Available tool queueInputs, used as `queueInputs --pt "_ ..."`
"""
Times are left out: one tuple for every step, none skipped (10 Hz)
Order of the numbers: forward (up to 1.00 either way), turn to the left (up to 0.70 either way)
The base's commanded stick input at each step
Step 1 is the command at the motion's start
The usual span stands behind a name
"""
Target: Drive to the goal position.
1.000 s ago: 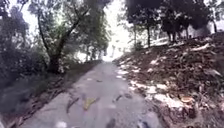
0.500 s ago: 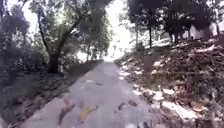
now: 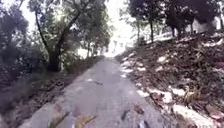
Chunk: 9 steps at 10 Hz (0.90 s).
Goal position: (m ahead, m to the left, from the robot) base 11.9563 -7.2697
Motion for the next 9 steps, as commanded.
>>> queueInputs --pt "0.5 0.0" --pt "0.5 0.0" --pt "0.5 0.0" --pt "0.5 0.0" --pt "0.5 0.0" --pt "0.5 0.0" --pt "0.5 0.0" --pt "0.5 0.0" --pt "0.5 0.0"
